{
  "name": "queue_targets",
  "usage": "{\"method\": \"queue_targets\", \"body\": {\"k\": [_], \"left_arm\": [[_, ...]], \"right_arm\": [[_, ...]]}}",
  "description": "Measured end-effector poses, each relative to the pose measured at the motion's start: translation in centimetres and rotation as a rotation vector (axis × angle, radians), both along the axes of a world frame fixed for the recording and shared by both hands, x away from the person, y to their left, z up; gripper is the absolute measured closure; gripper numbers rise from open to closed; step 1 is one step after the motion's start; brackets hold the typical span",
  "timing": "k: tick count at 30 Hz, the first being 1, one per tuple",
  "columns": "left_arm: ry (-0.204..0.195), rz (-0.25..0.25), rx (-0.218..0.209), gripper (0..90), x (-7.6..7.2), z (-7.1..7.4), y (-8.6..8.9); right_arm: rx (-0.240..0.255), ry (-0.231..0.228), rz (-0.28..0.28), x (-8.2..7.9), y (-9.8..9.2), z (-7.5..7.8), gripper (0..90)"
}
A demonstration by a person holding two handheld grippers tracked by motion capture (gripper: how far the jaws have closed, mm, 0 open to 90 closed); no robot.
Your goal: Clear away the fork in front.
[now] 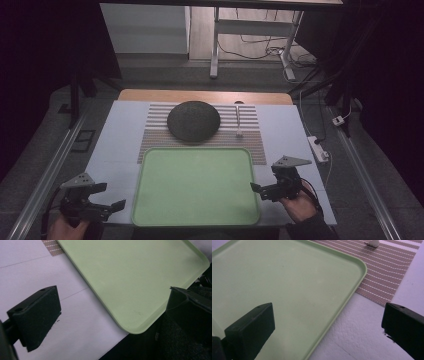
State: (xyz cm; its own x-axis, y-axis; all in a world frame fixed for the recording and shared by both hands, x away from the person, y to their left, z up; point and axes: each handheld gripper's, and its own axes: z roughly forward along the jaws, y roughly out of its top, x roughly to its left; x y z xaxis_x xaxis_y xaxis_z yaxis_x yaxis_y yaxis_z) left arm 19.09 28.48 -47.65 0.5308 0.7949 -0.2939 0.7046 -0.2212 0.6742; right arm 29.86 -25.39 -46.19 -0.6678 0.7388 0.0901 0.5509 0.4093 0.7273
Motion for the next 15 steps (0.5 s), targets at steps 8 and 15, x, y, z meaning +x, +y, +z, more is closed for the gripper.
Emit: {"method": "queue_targets", "body": {"k": [8, 15], "left_arm": [[0.0, 0.0, -0.001, 0.0, 0.0, 0.0, 0.0], [0.001, 0.0, -0.001, 0.0, 0.0, 0.0, 0.0]], "right_arm": [[-0.036, -0.002, 0.001, 1.7, 1.2, -0.2, 0.0], [-0.051, -0.008, -0.013, 3.8, 1.9, -0.5, 0.0]]}}
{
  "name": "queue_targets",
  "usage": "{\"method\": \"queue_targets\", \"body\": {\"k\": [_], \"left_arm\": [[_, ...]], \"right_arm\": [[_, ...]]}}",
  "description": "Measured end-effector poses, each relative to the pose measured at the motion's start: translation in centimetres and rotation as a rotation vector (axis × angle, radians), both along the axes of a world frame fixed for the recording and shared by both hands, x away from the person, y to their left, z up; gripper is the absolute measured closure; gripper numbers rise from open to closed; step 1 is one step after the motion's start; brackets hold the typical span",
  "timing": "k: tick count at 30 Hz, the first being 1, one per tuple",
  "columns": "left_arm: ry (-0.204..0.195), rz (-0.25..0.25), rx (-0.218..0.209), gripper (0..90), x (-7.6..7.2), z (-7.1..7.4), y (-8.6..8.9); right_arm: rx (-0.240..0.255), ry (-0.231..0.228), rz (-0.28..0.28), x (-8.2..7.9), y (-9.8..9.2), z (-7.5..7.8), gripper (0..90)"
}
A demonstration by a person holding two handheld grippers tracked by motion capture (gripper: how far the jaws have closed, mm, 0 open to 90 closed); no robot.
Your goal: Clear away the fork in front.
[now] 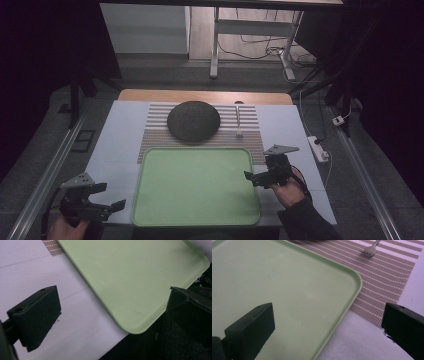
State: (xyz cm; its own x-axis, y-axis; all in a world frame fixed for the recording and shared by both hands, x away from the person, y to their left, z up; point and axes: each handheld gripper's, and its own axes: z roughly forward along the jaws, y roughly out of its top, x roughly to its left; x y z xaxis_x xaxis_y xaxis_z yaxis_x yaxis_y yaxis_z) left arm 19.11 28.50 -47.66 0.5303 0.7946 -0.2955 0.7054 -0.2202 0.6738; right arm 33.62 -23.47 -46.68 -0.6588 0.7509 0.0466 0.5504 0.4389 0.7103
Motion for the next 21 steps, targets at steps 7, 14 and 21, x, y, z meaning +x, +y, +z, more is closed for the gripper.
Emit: {"method": "queue_targets", "body": {"k": [7, 14, 21], "left_arm": [[0.0, 0.0, 0.0, 0.0, 0.0, 0.0, 0.0], [0.0, -0.001, 0.0, 0.0, 0.0, 0.0, 0.0], [0.0, -0.002, -0.001, 0.0, 0.0, 0.0, 0.0]], "right_arm": [[-0.029, -0.011, -0.013, 1.7, 0.9, -0.2, 0.0], [-0.052, -0.02, -0.044, 4.1, 1.8, -0.6, 0.0], [-0.087, -0.028, -0.062, 6.1, 2.5, -1.0, 0.0]]}}
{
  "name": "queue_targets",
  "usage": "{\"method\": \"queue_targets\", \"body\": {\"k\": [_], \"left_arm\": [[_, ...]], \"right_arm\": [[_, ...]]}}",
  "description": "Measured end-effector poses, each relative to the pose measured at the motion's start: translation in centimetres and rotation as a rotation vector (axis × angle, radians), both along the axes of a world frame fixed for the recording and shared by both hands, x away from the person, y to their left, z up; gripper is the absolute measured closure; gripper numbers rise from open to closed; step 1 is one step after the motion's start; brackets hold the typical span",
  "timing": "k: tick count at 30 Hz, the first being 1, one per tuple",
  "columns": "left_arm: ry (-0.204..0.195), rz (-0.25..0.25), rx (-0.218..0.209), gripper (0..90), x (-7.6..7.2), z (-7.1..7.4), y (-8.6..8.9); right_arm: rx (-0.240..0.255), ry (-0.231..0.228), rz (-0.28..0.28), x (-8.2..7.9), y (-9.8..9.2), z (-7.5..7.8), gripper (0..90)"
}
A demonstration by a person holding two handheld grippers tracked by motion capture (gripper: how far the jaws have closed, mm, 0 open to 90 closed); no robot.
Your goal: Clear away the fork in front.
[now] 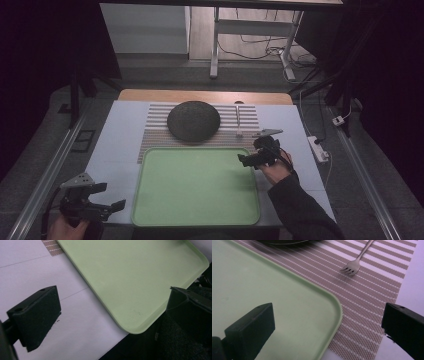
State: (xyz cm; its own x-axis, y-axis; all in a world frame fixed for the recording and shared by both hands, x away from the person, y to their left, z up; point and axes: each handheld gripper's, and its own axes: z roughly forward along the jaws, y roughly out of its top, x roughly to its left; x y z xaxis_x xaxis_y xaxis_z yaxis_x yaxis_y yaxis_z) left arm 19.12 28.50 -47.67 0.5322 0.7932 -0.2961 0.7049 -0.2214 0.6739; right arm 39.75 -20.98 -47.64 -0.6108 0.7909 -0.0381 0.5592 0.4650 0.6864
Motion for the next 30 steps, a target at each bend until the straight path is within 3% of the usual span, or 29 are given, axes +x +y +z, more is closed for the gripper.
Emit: {"method": "queue_targets", "body": {"k": [14, 22, 24, 30], "left_arm": [[0.0, -0.002, -0.004, 0.0, 0.0, 0.0, 0.1], [-0.001, -0.006, -0.017, 0.0, 0.0, 0.0, 0.2], [-0.001, -0.008, -0.019, 0.0, 0.0, 0.0, 0.2], [-0.001, -0.01, -0.021, 0.0, 0.0, 0.0, 0.2]], "right_arm": [[-0.009, -0.003, -0.033, 4.2, 1.0, -1.1, 0.0], [-0.06, -0.013, -0.041, 6.0, 1.9, -1.8, 3.5], [-0.132, -0.039, -0.018, 6.4, 2.4, -2.2, 12.0], [-0.248, -0.08, 0.042, 6.9, 2.9, -2.6, 40.5]]}}
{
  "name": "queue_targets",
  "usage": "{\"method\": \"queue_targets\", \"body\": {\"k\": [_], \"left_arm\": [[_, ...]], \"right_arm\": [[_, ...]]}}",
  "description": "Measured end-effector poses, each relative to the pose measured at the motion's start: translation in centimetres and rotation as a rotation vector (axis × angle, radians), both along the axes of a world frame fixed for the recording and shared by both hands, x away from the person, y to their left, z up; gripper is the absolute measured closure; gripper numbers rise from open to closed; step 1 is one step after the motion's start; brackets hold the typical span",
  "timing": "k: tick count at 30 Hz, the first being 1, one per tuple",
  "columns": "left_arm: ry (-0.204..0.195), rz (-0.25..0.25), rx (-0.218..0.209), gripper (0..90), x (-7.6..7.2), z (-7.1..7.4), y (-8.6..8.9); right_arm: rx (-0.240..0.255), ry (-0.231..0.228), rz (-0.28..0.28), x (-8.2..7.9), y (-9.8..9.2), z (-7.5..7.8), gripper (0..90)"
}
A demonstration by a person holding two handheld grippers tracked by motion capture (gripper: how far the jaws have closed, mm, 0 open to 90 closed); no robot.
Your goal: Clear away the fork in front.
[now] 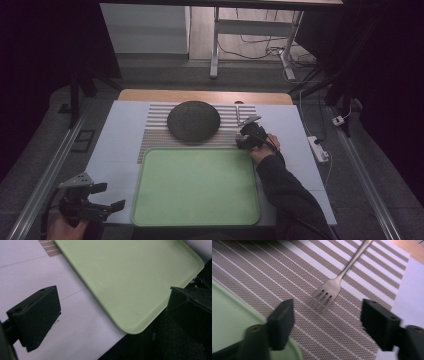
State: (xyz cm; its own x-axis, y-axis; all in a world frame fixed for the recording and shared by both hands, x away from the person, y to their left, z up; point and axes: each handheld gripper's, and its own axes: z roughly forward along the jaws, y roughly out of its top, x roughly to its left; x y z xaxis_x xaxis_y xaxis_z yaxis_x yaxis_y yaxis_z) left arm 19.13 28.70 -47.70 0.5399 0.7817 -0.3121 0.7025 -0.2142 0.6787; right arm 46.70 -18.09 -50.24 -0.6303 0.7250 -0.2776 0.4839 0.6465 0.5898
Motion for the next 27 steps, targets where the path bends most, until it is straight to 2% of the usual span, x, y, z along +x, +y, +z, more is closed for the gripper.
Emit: {"method": "queue_targets", "body": {"k": [2, 5, 11, 15, 16, 18, 21, 22, 25, 27], "left_arm": [[0.0, -0.001, 0.0, 0.0, 0.0, 0.0, 0.0], [0.001, -0.001, -0.001, 0.0, 0.0, 0.0, 0.0], [0.002, -0.003, -0.001, 0.0, 0.0, 0.0, 0.0], [0.002, -0.003, -0.002, 0.0, 0.0, 0.0, 0.0], [0.002, -0.003, -0.002, 0.0, 0.0, 0.0, 0.0], [0.003, -0.004, -0.002, 0.0, 0.0, 0.0, 0.0], [0.003, -0.005, -0.002, 0.0, 0.0, 0.0, 0.0], [0.003, -0.005, -0.002, 0.0, 0.0, 0.0, 0.0], [0.003, -0.006, -0.001, 0.0, 0.0, 0.0, 0.0], [0.003, -0.005, -0.002, 0.0, 0.0, 0.0, 0.0]], "right_arm": [[-0.033, -0.016, 0.015, 0.1, 0.2, -0.1, 47.9], [-0.06, -0.016, 0.035, 0.3, 0.5, -0.3, 56.0], [-0.099, -0.023, 0.073, 0.5, 1.2, -0.6, 63.5], [-0.16, -0.049, 0.1, 0.5, 1.9, -1.0, 70.2], [-0.16, -0.049, 0.1, 0.5, 1.9, -1.0, 70.2], [-0.208, -0.078, 0.111, 0.2, 2.2, -1.0, 75.9], [-0.244, -0.105, 0.117, -0.1, 2.3, -0.8, 88.8], [-0.243, -0.117, 0.109, -0.1, 2.2, -0.8, 89.3], [-0.251, -0.119, 0.105, -0.2, 2.1, -0.8, 90.0], [-0.24, -0.121, 0.103, -0.2, 2.0, -0.6, 90.0]]}}
